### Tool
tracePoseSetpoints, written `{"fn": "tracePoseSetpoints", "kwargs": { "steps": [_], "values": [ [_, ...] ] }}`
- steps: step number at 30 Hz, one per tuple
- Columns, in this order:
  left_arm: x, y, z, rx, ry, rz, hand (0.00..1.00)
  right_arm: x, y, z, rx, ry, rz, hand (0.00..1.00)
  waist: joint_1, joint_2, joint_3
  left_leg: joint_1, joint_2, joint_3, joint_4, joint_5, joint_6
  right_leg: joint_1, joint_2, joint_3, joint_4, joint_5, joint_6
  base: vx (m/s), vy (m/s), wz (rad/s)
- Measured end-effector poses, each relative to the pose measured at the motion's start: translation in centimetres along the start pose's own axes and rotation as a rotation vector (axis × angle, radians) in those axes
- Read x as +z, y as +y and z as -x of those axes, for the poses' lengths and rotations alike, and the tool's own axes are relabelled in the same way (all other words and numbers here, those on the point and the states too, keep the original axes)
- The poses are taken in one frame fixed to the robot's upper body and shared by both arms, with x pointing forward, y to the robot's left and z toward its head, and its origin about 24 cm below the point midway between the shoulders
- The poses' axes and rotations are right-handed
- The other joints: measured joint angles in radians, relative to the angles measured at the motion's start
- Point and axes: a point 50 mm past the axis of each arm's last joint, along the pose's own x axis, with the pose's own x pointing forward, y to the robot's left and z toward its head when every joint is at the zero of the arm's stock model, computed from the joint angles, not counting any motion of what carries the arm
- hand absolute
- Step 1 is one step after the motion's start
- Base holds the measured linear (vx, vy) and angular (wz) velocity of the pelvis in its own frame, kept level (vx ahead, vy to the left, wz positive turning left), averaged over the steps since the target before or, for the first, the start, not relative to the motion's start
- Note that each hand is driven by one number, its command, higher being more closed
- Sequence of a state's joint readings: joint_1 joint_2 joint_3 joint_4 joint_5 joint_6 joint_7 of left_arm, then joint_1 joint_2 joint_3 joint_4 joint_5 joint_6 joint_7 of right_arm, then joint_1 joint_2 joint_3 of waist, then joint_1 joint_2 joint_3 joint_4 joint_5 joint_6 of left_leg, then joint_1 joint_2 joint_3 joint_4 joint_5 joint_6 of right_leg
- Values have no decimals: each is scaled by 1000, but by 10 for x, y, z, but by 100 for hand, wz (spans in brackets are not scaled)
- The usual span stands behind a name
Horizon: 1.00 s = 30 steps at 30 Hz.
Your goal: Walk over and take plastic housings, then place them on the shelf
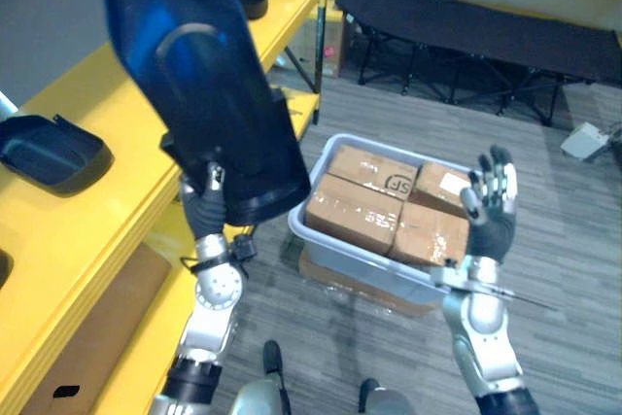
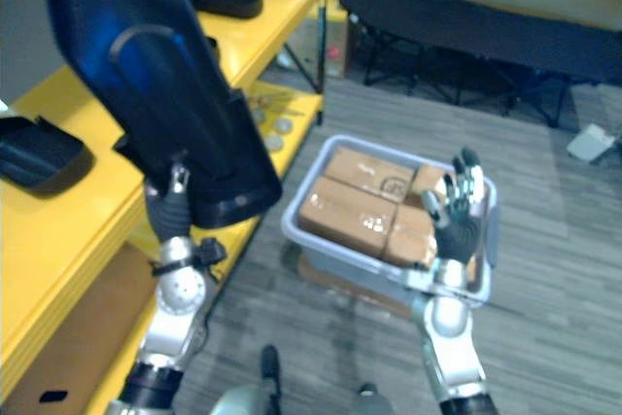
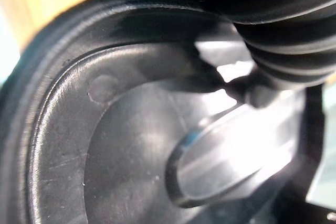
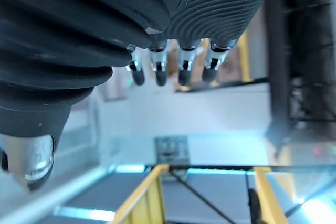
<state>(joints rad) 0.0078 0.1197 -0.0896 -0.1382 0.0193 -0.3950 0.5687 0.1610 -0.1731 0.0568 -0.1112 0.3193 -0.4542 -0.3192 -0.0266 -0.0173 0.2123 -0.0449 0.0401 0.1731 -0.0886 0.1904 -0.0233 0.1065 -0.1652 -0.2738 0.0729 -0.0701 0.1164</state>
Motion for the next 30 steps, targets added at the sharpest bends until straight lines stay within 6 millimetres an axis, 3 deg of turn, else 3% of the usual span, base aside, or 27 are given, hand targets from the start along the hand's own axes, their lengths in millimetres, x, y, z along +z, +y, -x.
{"fn": "tracePoseSetpoints", "kwargs": {
  "steps": [4, 7, 10, 11, 13, 19, 23, 26, 30],
  "values": [
    [11, 25, 24, 118, 20, 6, 100, -25, -27, 38, -109, 198, 7, 0, -5, 14, -11, -9, -1, -1, 0, 0, 0, -2, 0, -2, -12, 1, -1, 0, 0, 0],
    [15, 42, 32, 168, 27, -24, 100, -29, -31, 49, -81, 235, -1, 0, -8, 15, -12, -10, -2, -2, 0, 0, 0, -1, 1, -3, -14, 1, -1, 0, 0, 0],
    [24, 58, 36, 217, 7, -56, 100, -29, -13, 47, 47, 208, -63, 0, -4, 20, -24, -27, -6, -30, 0, 3, -5, 1, 5, -33, -18, 0, -1, 13, -10, 23],
    [31, 63, 36, 241, -23, -61, 100, -31, 2, 45, 125, 207, -92, 0, 15, 23, -25, -32, -8, -50, 0, 5, -8, 6, 6, -54, -19, 0, -1, 18, -17, 45],
    [39, 66, 35, 275, -61, -62, 100, -35, 22, 42, 205, 209, -112, 0, 24, 24, -27, -36, -16, -89, 0, 9, -13, 29, 8, -92, -26, -2, -3, 18, -23, 57],
    [62, 92, 37, 382, -169, -127, 100, -39, 77, 27, 398, 163, -122, 0, 129, 41, -61, -64, -55, -228, 1, 20, -26, 86, -2, -238, -33, -32, 5, 38, -33, 69],
    [73, 100, 40, 376, -234, -130, 100, -32, 92, 11, 423, 91, -91, 0, 179, 40, -63, -64, -78, -278, 2, 23, -23, 110, -13, -294, -18, -55, 14, 38, -16, 47],
    [81, 100, 38, 310, -295, -138, 100, -23, 102, -4, 423, 21, -67, 0, 183, 27, -71, -62, -93, -298, 5, 23, -22, 113, -25, -308, 7, -73, 15, 24, -9, 20],
    [83, 96, 35, 249, -314, -136, 100, -22, 97, -11, 367, 21, -53, 0, 185, 9, -78, -61, -101, -301, 6, 19, -15, 93, -36, -298, 62, -102, -13, 10, -9, 3]
  ]
}}
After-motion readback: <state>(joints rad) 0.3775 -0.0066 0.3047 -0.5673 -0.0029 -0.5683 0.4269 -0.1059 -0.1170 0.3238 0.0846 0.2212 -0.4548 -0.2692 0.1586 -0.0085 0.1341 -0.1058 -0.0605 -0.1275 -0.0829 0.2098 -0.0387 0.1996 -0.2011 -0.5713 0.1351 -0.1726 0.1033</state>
